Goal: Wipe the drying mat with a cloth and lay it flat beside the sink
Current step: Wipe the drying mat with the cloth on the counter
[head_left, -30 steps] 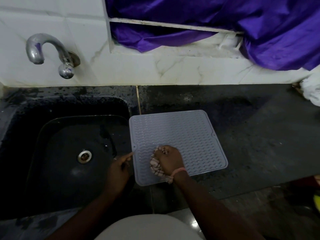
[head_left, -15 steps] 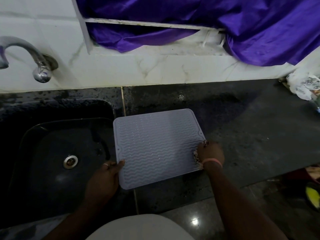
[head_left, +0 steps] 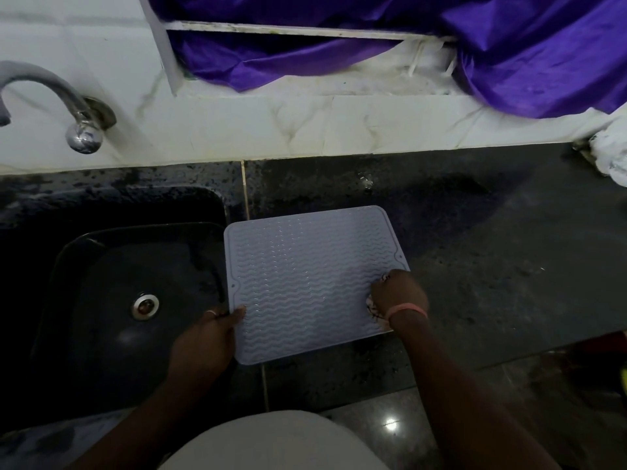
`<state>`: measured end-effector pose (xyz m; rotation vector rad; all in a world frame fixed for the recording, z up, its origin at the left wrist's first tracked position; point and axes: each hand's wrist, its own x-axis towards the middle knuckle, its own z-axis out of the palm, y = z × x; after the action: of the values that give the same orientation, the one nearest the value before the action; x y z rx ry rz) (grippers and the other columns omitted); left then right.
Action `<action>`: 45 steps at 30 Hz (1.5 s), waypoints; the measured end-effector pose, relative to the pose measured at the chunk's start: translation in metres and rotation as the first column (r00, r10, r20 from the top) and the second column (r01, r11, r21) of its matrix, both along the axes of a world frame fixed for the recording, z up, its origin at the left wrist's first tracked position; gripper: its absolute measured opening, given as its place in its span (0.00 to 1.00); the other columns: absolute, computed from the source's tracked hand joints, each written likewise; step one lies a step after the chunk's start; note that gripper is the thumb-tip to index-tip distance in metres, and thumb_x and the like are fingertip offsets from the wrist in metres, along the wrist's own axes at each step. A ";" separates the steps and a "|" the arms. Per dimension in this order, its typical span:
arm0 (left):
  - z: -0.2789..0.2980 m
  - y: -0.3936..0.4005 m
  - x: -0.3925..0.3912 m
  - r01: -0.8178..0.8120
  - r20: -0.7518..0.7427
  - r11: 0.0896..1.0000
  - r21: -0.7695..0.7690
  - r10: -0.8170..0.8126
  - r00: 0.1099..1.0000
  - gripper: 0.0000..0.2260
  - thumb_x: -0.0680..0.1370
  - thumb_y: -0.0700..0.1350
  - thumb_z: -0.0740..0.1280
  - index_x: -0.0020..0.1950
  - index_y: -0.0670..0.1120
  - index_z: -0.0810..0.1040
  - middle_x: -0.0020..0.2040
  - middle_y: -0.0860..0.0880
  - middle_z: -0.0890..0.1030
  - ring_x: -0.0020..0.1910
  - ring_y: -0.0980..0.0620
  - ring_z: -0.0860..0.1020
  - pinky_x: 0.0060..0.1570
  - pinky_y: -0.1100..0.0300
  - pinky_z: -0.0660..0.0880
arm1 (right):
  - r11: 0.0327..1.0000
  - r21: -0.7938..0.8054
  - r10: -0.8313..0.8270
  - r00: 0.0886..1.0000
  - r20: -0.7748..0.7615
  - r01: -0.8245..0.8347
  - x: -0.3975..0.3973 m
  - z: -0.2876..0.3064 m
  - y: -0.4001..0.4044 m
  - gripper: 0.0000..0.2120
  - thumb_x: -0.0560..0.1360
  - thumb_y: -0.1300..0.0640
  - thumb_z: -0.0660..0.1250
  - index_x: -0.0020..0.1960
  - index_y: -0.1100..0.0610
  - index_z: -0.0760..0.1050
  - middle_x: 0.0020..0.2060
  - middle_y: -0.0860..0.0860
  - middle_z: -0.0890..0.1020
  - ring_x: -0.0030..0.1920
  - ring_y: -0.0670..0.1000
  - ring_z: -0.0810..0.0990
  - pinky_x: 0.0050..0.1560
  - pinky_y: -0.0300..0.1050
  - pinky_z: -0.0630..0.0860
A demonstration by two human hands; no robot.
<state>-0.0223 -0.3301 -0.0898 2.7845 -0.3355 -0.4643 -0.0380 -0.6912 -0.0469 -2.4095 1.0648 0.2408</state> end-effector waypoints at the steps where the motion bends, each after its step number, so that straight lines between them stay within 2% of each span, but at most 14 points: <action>1: 0.000 0.000 0.000 -0.005 0.000 1.000 0.008 0.005 1.000 0.19 0.81 0.53 0.60 0.72 0.66 0.70 0.67 0.49 0.74 0.57 0.48 0.80 0.50 0.55 0.76 | 1.000 -0.002 0.020 1.000 0.019 -0.020 0.000 -0.005 0.006 0.12 0.76 0.52 0.63 0.46 0.61 0.78 0.47 0.58 0.82 0.49 0.58 0.81 0.47 0.45 0.74; 5: 0.006 -0.001 -0.001 0.003 -0.001 0.999 0.033 -0.003 1.000 0.20 0.82 0.53 0.58 0.73 0.66 0.67 0.66 0.50 0.75 0.56 0.49 0.80 0.49 0.56 0.75 | 0.999 0.019 0.032 0.997 0.068 -0.033 -0.002 -0.010 0.041 0.13 0.76 0.51 0.65 0.45 0.61 0.77 0.46 0.58 0.80 0.46 0.57 0.80 0.49 0.47 0.78; 11: 0.008 0.002 -0.002 0.040 -0.015 0.999 0.028 -0.040 0.999 0.21 0.82 0.54 0.56 0.75 0.66 0.62 0.59 0.50 0.75 0.53 0.49 0.79 0.47 0.55 0.76 | 0.982 -0.005 0.189 0.980 0.058 -0.189 0.000 -0.003 0.099 0.12 0.78 0.51 0.64 0.48 0.61 0.77 0.46 0.55 0.74 0.47 0.57 0.79 0.45 0.43 0.73; 14: 0.008 0.002 0.001 0.068 -0.011 0.997 0.042 -0.068 0.998 0.21 0.82 0.54 0.55 0.76 0.65 0.62 0.59 0.49 0.75 0.54 0.49 0.79 0.48 0.55 0.76 | 0.969 -0.023 0.245 0.968 0.058 -0.244 0.000 -0.006 0.122 0.12 0.77 0.51 0.63 0.48 0.60 0.77 0.50 0.57 0.76 0.48 0.58 0.80 0.47 0.46 0.76; 18: 0.007 0.004 0.002 0.073 -0.027 0.997 -0.010 -0.074 0.997 0.22 0.81 0.52 0.57 0.76 0.65 0.63 0.59 0.48 0.76 0.55 0.48 0.79 0.50 0.55 0.75 | 0.952 -0.039 0.305 0.949 0.077 -0.302 -0.002 -0.004 0.150 0.13 0.77 0.50 0.62 0.50 0.60 0.77 0.52 0.57 0.76 0.50 0.58 0.79 0.48 0.46 0.75; 21: 0.006 0.008 0.002 0.063 -0.049 0.994 -0.089 -0.068 0.996 0.23 0.79 0.54 0.58 0.74 0.69 0.63 0.57 0.48 0.78 0.55 0.47 0.80 0.50 0.55 0.76 | 0.926 -0.043 0.378 0.921 0.094 -0.376 -0.001 -0.005 0.168 0.14 0.77 0.49 0.61 0.51 0.59 0.77 0.52 0.57 0.76 0.50 0.58 0.79 0.47 0.46 0.76; 26: 0.011 0.014 0.007 0.073 -0.077 0.987 -0.143 -0.085 0.993 0.24 0.79 0.56 0.58 0.73 0.74 0.58 0.59 0.47 0.81 0.56 0.47 0.81 0.52 0.55 0.78 | 0.855 -0.055 0.518 0.851 0.080 -0.516 0.002 -0.005 0.195 0.16 0.76 0.46 0.60 0.53 0.57 0.76 0.53 0.55 0.75 0.51 0.56 0.78 0.49 0.48 0.77; 30: 0.012 0.018 0.004 0.076 -0.088 0.977 -0.198 -0.095 0.992 0.26 0.77 0.51 0.59 0.74 0.70 0.63 0.57 0.46 0.83 0.52 0.48 0.82 0.47 0.58 0.76 | 0.793 -0.070 0.609 0.785 0.110 -0.605 0.004 -0.005 0.214 0.16 0.77 0.46 0.60 0.54 0.57 0.77 0.52 0.55 0.75 0.50 0.56 0.79 0.49 0.48 0.78; 34: 0.009 0.027 -0.002 0.111 -0.143 0.961 -0.253 -0.151 0.978 0.30 0.79 0.46 0.63 0.77 0.66 0.57 0.55 0.45 0.83 0.49 0.51 0.81 0.43 0.64 0.68 | 0.749 -0.074 0.661 0.737 0.140 -0.658 0.006 -0.006 0.223 0.13 0.78 0.48 0.60 0.53 0.55 0.77 0.52 0.54 0.75 0.50 0.55 0.78 0.48 0.46 0.74; 36: 0.009 0.030 -0.007 0.164 -0.182 0.956 -0.242 -0.211 0.961 0.36 0.80 0.45 0.63 0.75 0.70 0.46 0.53 0.43 0.81 0.44 0.53 0.77 0.43 0.64 0.67 | 0.744 -0.037 0.665 0.734 0.141 -0.667 0.008 -0.007 0.220 0.12 0.77 0.48 0.62 0.52 0.54 0.78 0.51 0.53 0.75 0.50 0.55 0.79 0.49 0.48 0.77; 38: 0.005 0.032 -0.011 0.179 -0.185 0.954 -0.239 -0.225 0.957 0.39 0.79 0.46 0.62 0.72 0.75 0.39 0.53 0.43 0.80 0.44 0.52 0.76 0.45 0.60 0.70 | 0.730 0.010 0.676 0.725 0.133 -0.683 0.010 -0.008 0.215 0.11 0.77 0.49 0.62 0.53 0.53 0.79 0.51 0.53 0.75 0.49 0.54 0.79 0.51 0.50 0.79; 42: 0.009 0.030 -0.015 0.153 -0.152 0.970 -0.191 -0.183 0.971 0.34 0.79 0.48 0.61 0.78 0.65 0.46 0.58 0.44 0.80 0.50 0.47 0.80 0.50 0.55 0.76 | 0.702 0.118 0.688 0.712 0.140 -0.702 0.012 -0.009 0.206 0.12 0.77 0.51 0.64 0.58 0.51 0.80 0.54 0.53 0.74 0.52 0.54 0.78 0.56 0.50 0.78; 45: 0.013 0.028 -0.017 0.133 -0.122 0.977 -0.164 -0.154 0.981 0.30 0.80 0.48 0.60 0.79 0.62 0.53 0.58 0.43 0.79 0.51 0.47 0.80 0.48 0.56 0.74 | 0.632 0.337 0.678 0.708 0.195 -0.698 0.019 -0.007 0.193 0.13 0.77 0.50 0.67 0.60 0.47 0.81 0.56 0.51 0.77 0.54 0.49 0.80 0.61 0.46 0.77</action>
<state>-0.0390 -0.3018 -0.0764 2.5737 -0.5217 -0.6279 -0.0195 -0.4977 -0.0540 -2.3068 -0.0196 0.5847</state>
